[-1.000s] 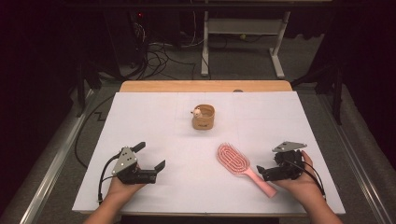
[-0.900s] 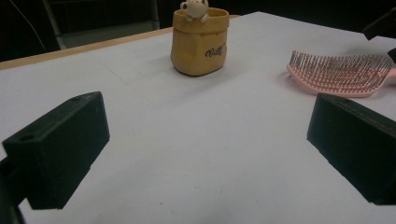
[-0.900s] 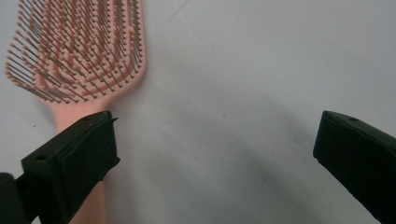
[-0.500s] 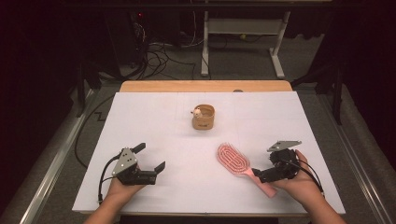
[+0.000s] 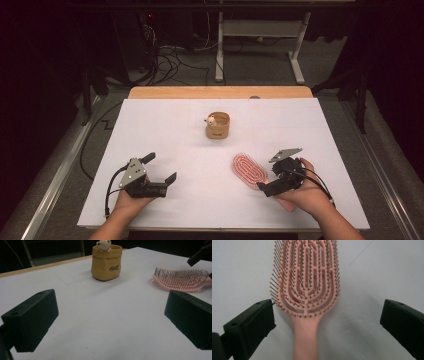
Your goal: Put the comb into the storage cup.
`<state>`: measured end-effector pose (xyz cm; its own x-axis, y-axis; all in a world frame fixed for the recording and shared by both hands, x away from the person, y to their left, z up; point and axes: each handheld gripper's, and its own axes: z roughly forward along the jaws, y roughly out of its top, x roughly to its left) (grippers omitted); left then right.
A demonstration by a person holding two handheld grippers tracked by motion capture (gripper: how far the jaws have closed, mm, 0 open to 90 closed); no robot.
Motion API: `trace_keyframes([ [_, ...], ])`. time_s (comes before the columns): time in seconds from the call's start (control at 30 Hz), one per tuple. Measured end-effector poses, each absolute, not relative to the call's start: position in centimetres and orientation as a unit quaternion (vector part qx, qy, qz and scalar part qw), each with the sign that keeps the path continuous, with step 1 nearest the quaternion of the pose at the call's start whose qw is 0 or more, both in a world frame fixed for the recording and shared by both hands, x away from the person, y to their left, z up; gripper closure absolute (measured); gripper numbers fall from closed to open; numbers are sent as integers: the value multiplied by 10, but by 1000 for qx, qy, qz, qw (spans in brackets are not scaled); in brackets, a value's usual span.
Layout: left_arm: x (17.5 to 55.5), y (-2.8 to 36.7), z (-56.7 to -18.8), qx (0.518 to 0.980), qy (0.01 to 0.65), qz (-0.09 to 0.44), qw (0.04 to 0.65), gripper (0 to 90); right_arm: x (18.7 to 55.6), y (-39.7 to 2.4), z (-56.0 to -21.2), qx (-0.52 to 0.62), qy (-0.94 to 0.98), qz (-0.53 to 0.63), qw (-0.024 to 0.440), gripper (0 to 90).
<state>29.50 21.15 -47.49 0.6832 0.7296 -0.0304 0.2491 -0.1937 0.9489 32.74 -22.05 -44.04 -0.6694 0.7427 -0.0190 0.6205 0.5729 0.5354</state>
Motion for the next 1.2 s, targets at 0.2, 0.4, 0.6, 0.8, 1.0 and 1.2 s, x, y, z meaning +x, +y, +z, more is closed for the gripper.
trace_keyframes([
  [0.2, 295, 212, -475, 741, 331, 221, 541, 0, 332, -208, -444, 376, 889, 234, 116, 2],
  [0.4, 296, 212, -475, 741, 330, 222, 541, 0, 336, -198, -447, 373, 895, 218, 109, 2],
  [0.6, 296, 212, -475, 741, 329, 222, 541, 0, 340, -188, -450, 370, 899, 211, 102, 3],
  [0.8, 296, 212, -475, 741, 329, 222, 542, 0, 345, -179, -452, 366, 905, 193, 97, 3],
  [1.0, 296, 213, -475, 740, 330, 222, 542, 0, 351, -172, -451, 361, 910, 179, 95, 9],
  [1.2, 295, 213, -475, 739, 331, 223, 542, 0, 356, -165, -448, 361, 912, 173, 92, 37],
])
